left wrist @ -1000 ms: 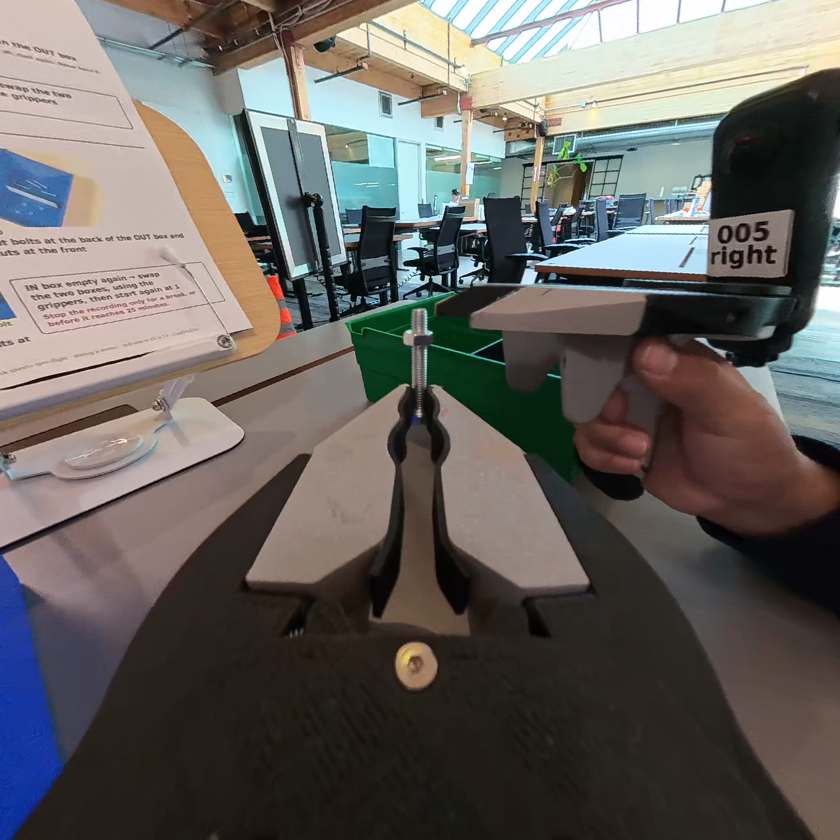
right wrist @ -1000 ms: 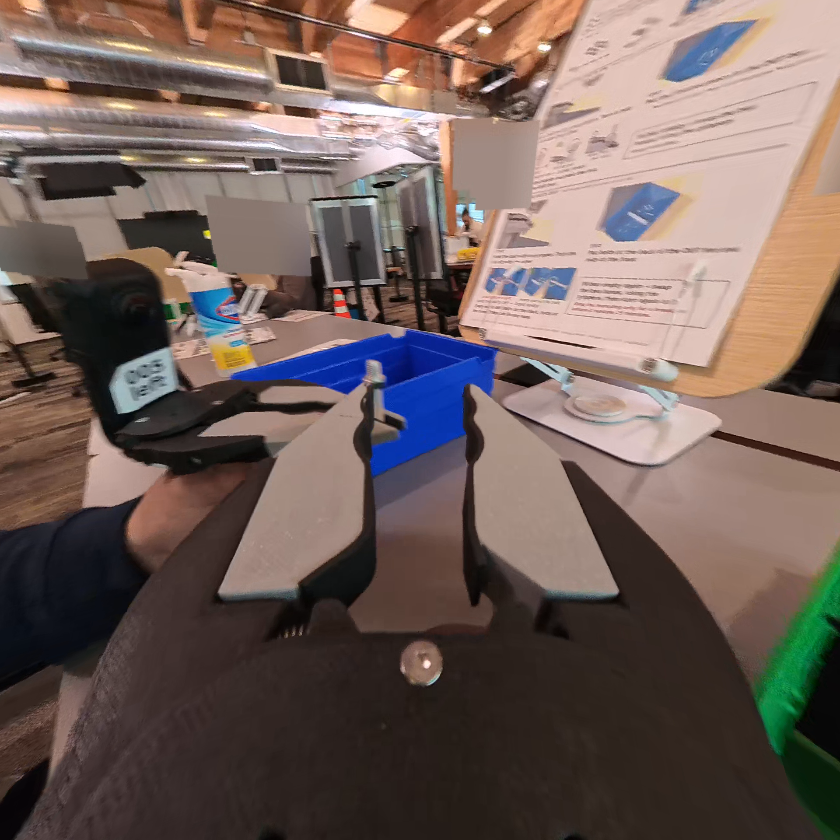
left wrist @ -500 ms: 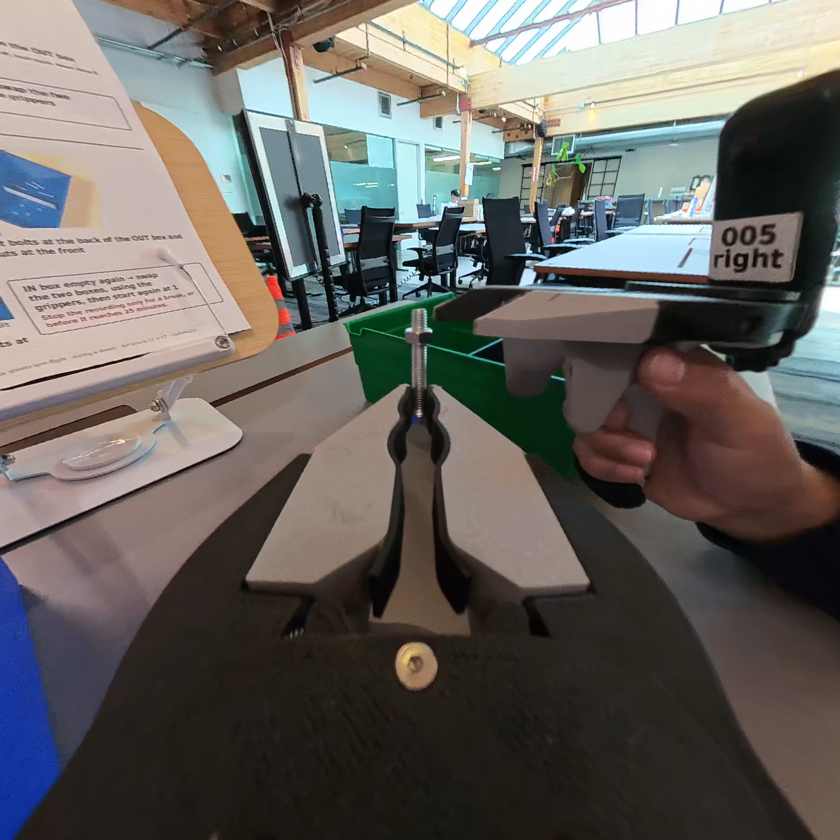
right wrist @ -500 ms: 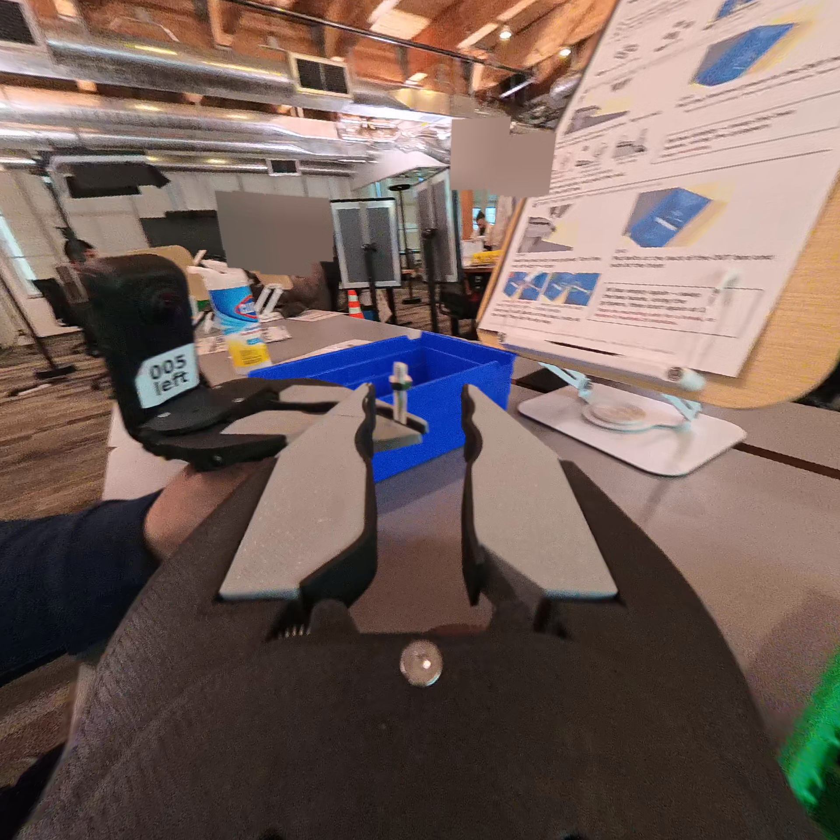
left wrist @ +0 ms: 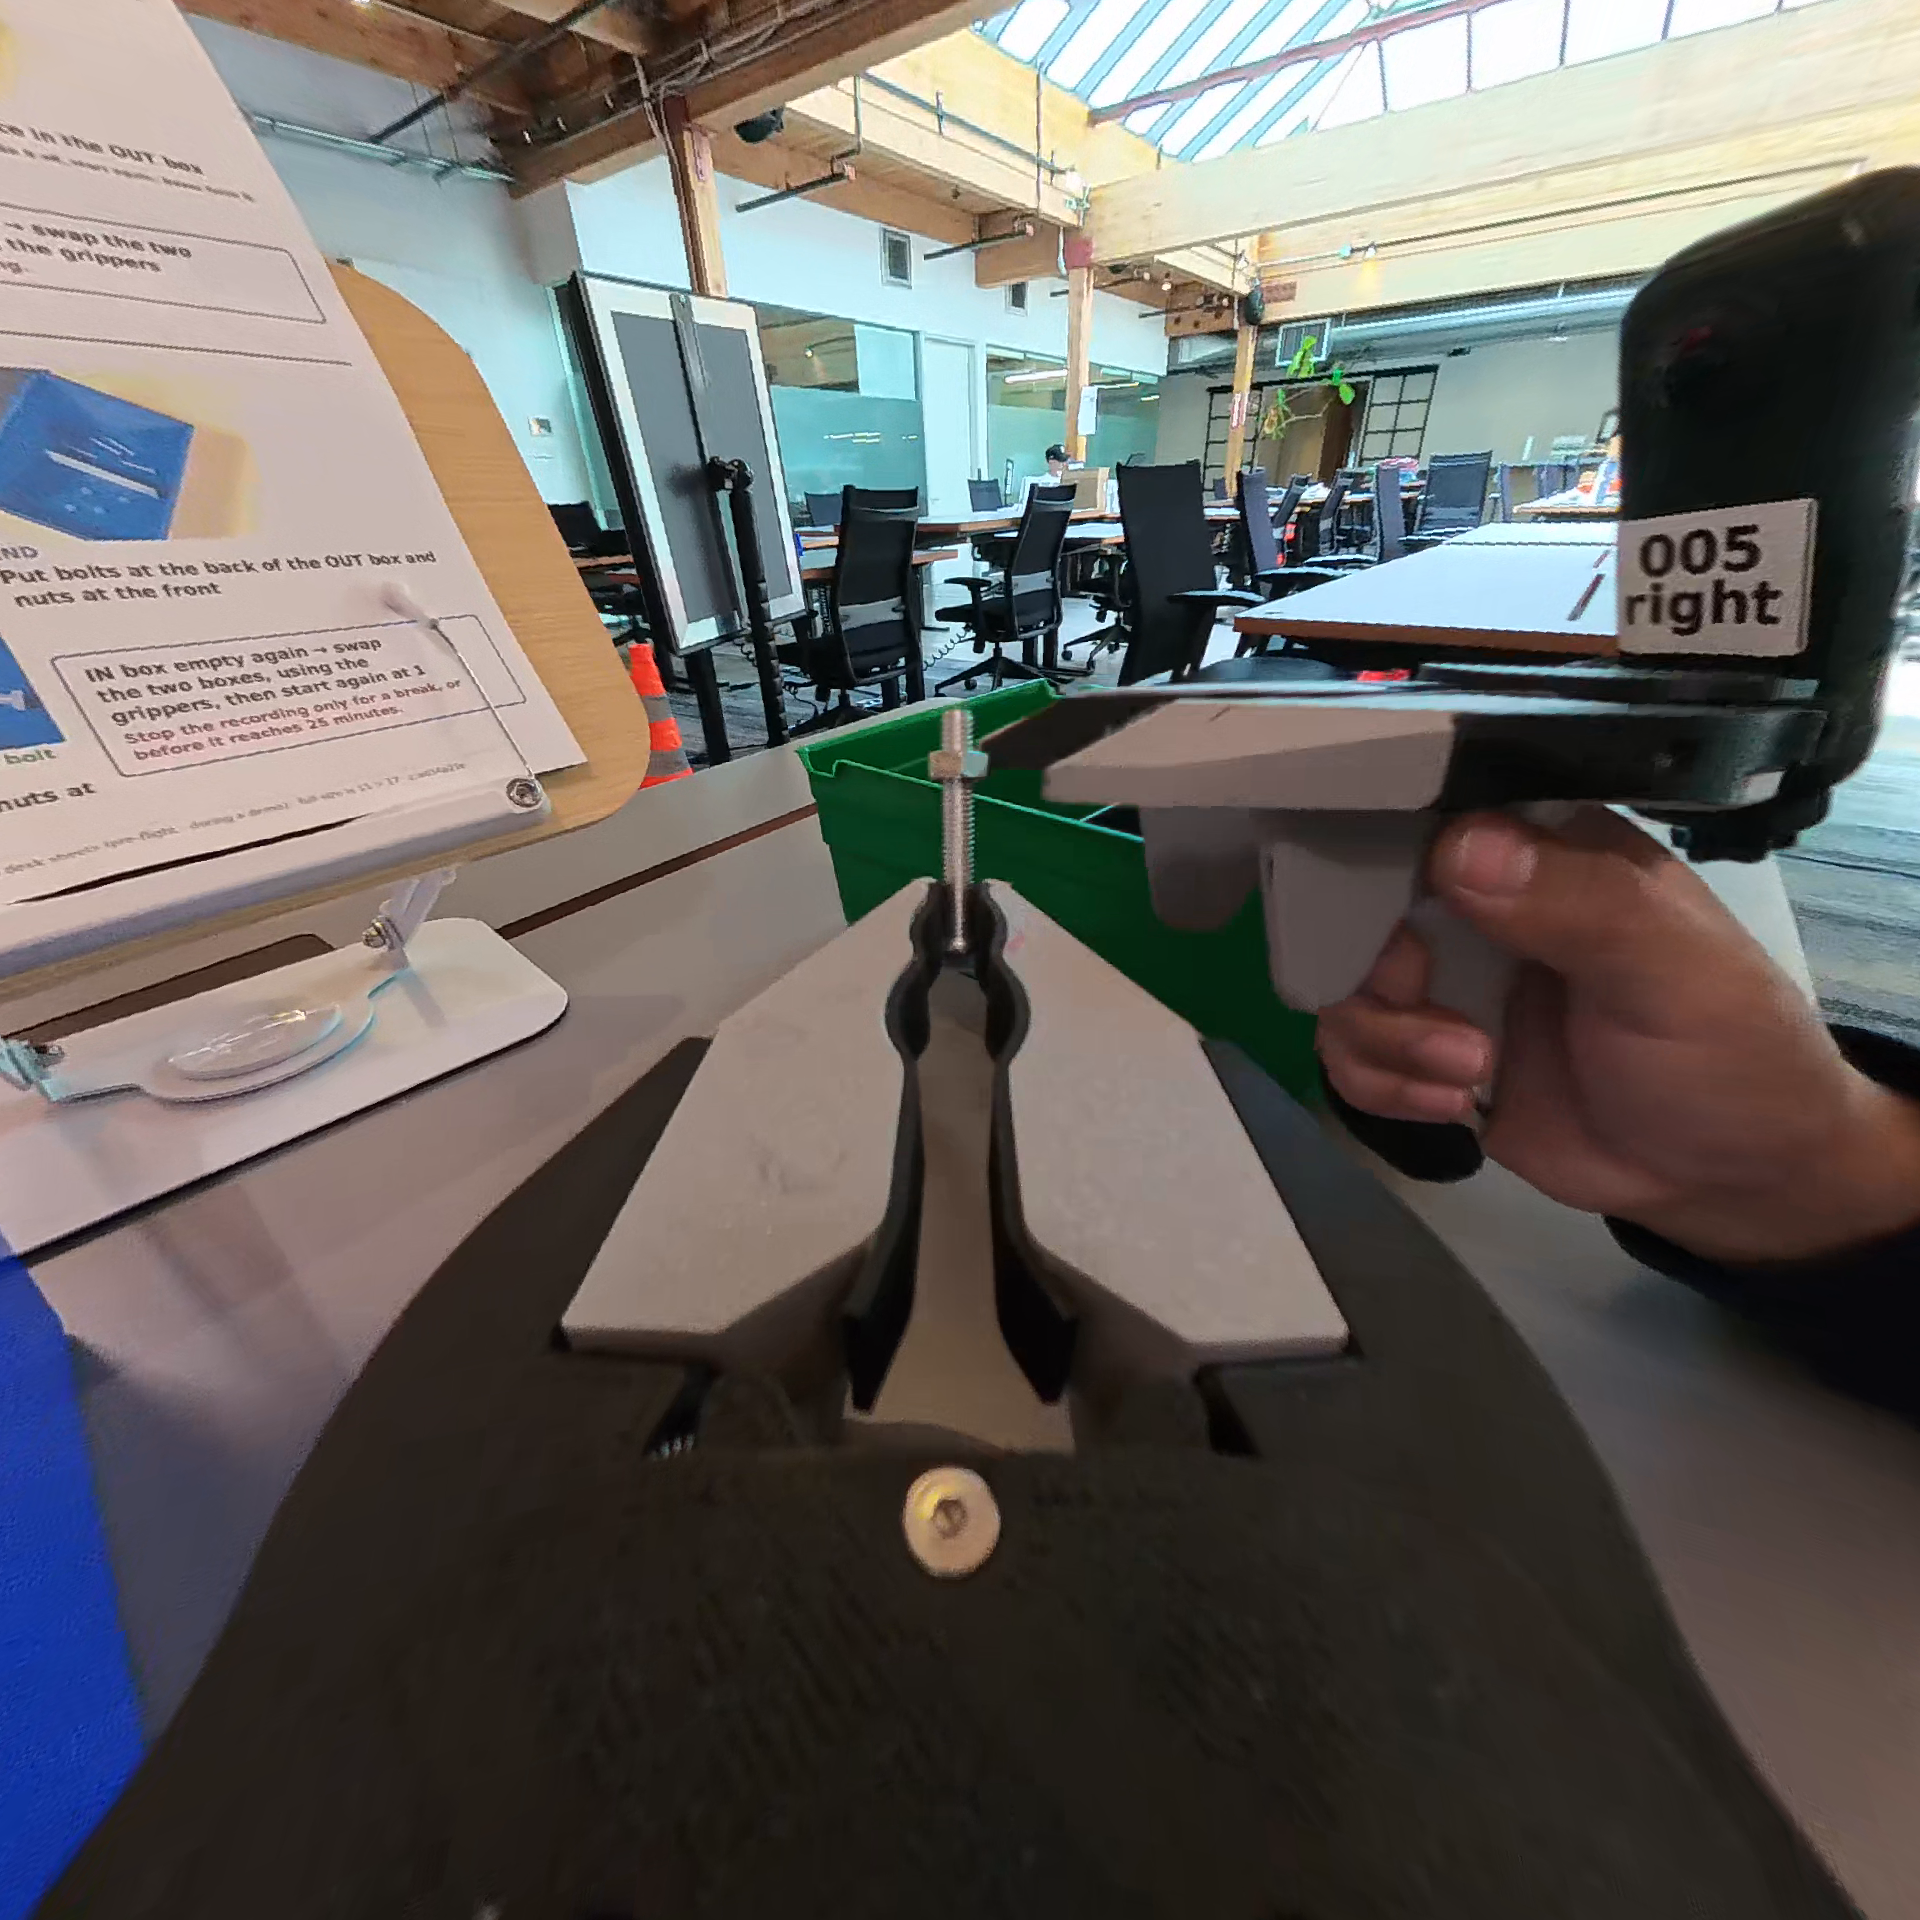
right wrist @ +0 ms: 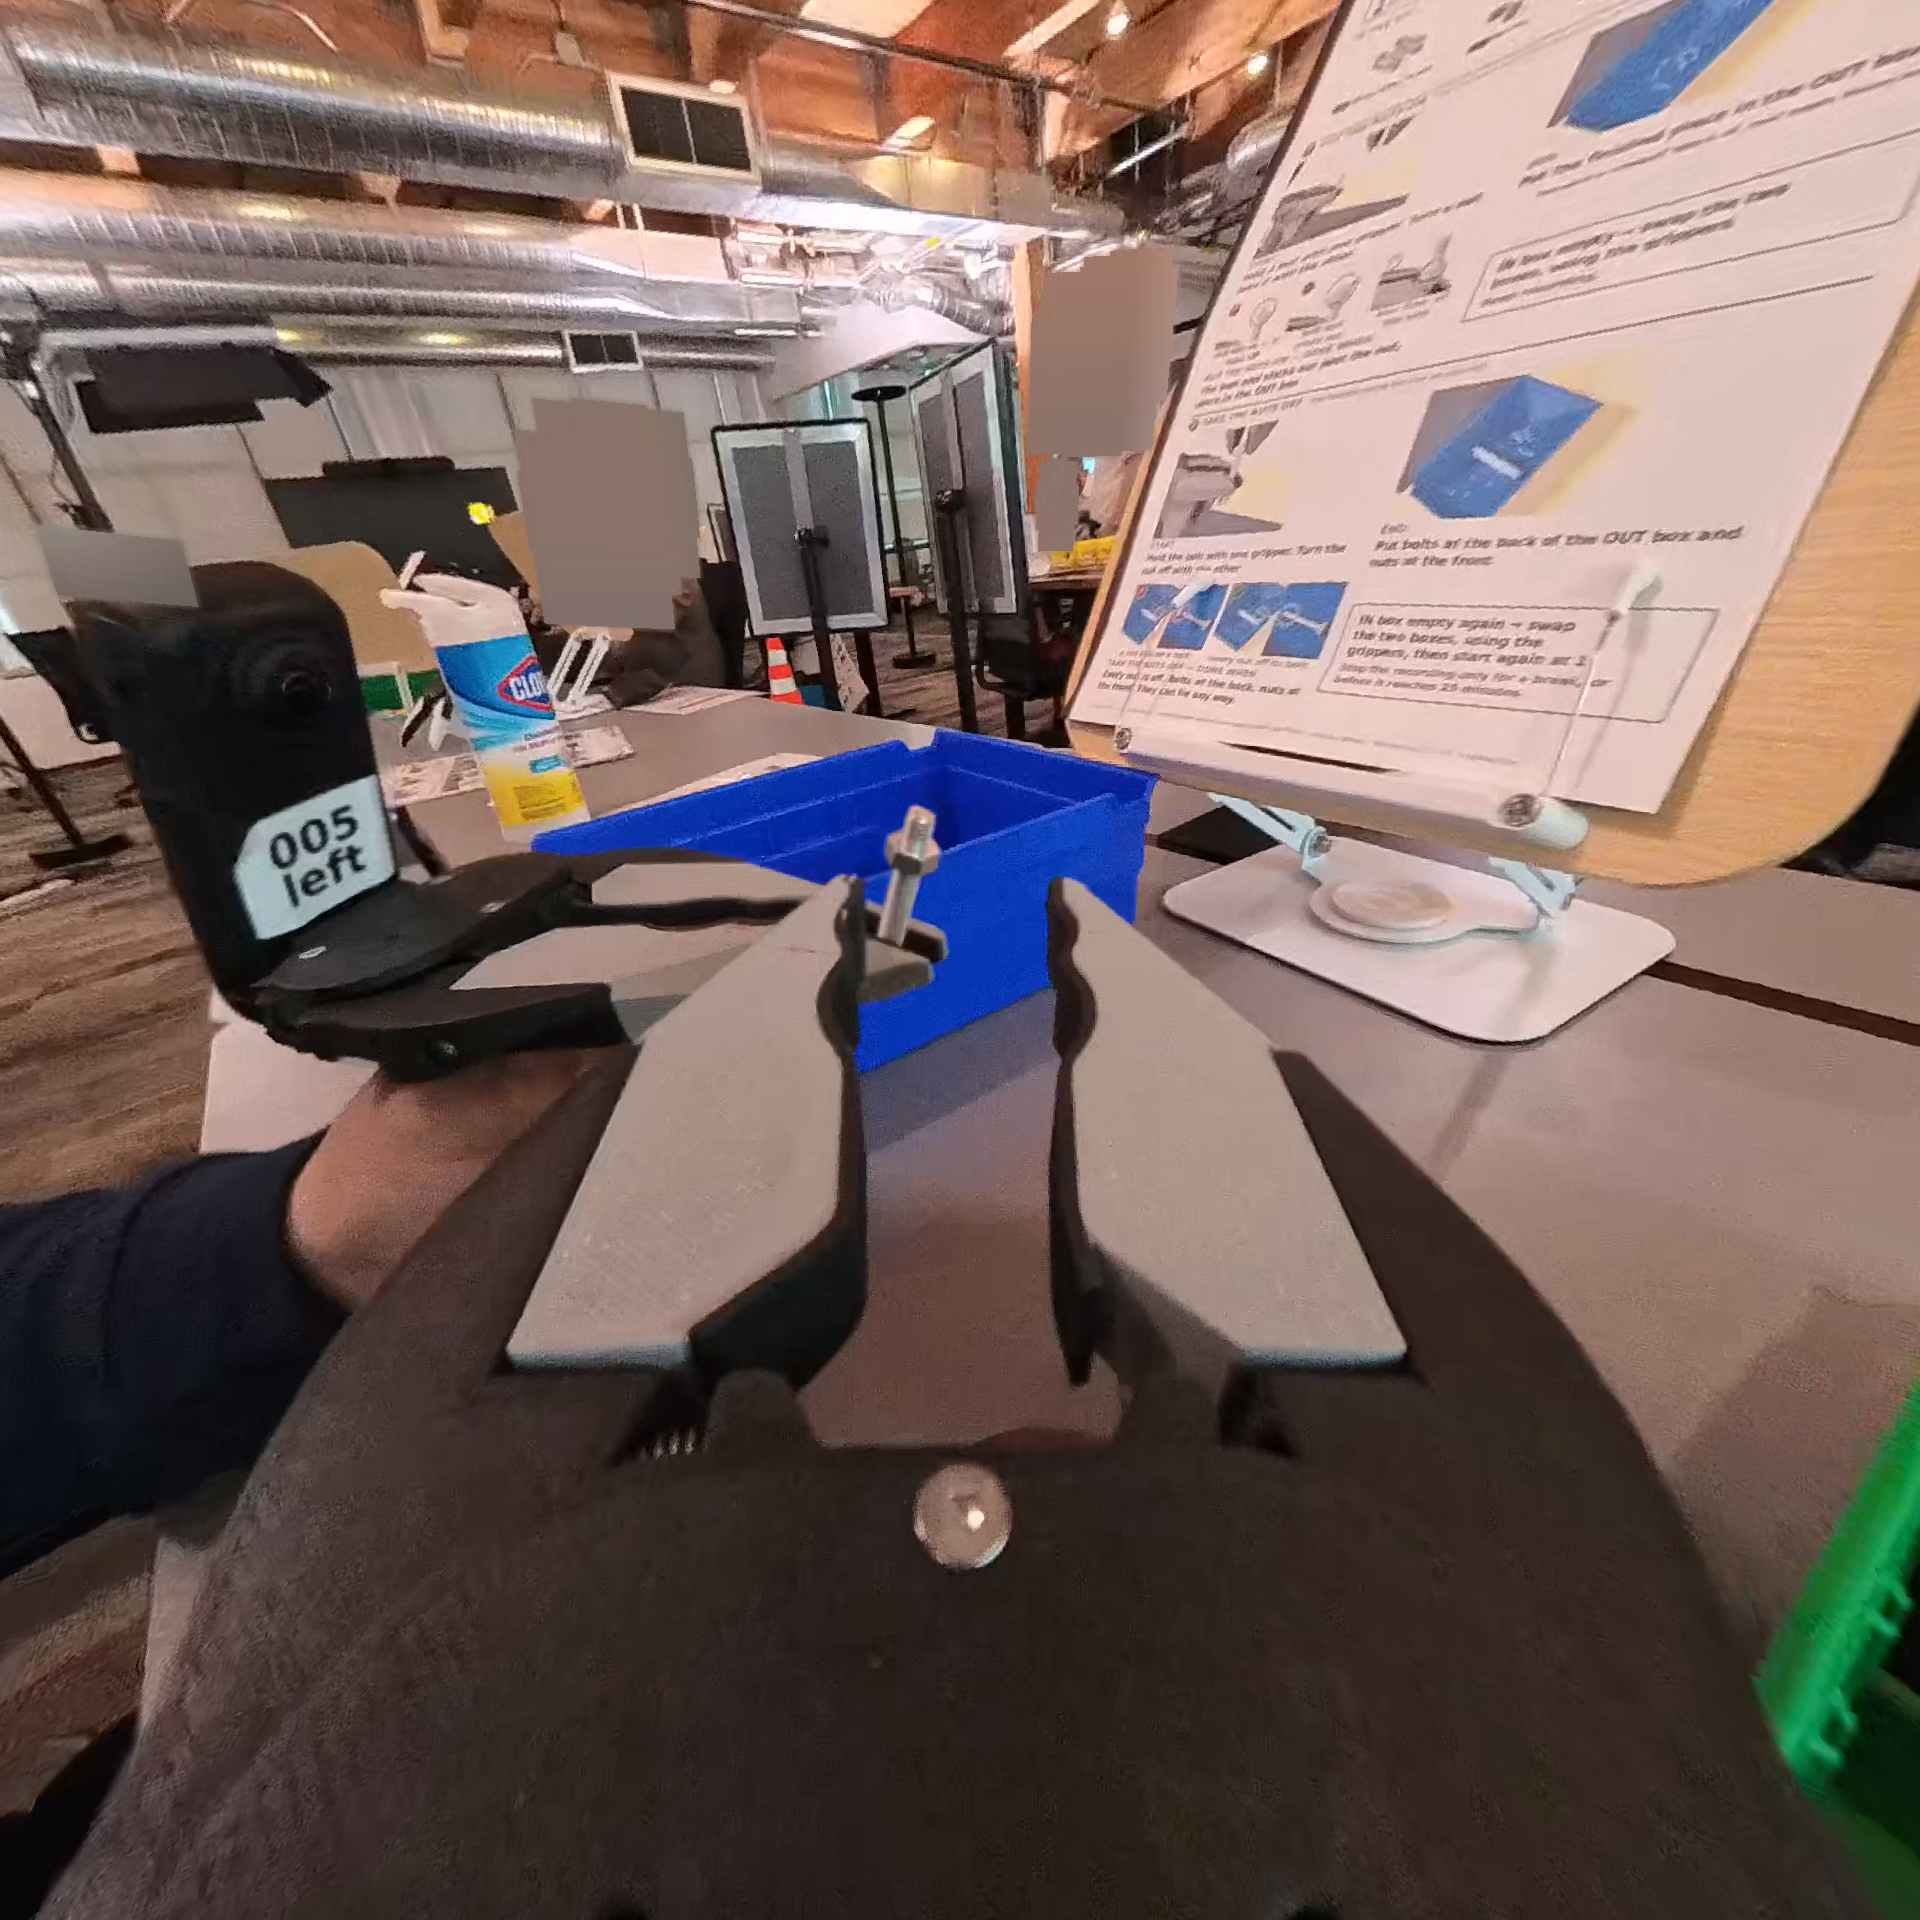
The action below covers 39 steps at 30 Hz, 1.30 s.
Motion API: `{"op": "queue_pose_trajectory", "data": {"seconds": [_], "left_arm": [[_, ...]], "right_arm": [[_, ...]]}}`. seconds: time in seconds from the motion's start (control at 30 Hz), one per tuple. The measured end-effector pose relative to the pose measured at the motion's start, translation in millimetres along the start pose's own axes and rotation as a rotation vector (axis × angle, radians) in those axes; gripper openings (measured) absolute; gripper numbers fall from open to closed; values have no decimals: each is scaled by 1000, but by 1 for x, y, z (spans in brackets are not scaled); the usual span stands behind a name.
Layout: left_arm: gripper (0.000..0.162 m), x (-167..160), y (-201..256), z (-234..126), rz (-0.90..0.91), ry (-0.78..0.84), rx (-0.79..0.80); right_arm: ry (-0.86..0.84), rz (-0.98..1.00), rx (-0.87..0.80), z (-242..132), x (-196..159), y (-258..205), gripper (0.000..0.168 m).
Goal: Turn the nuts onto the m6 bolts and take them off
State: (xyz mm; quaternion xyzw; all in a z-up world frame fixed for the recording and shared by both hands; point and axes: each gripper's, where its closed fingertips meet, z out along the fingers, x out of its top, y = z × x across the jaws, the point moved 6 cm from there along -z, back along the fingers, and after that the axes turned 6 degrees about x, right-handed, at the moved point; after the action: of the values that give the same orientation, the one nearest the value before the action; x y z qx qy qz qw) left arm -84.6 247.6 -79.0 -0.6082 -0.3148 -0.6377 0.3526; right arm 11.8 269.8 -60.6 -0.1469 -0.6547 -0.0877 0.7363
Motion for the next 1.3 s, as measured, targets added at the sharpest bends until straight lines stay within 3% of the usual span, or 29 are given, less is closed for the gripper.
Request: {"op": "queue_pose_trajectory", "data": {"seconds": [0.23,0.47,0.63,0.77,0.87,1.0,1.2,1.3], "left_arm": [[2,-1,6,1,24,1,-29],[2,-3,22,2,74,-16,-91],[2,2,14,0,66,15,-42],[2,3,7,-2,41,18,-30],[2,-1,20,1,68,0,-84],[2,1,23,1,91,10,-72],[2,3,10,-2,48,15,-47],[2,-1,25,1,86,-4,-90]], "right_arm": [[13,74,129,4,-1,-8,20],[39,136,240,6,1,-15,39],[57,90,121,-1,4,-4,32],[46,144,208,2,1,-9,30],[44,118,253,7,2,-20,43],[31,73,172,5,1,-14,38],[78,110,222,-2,6,-11,23],[45,109,255,6,2,-20,40]]}}
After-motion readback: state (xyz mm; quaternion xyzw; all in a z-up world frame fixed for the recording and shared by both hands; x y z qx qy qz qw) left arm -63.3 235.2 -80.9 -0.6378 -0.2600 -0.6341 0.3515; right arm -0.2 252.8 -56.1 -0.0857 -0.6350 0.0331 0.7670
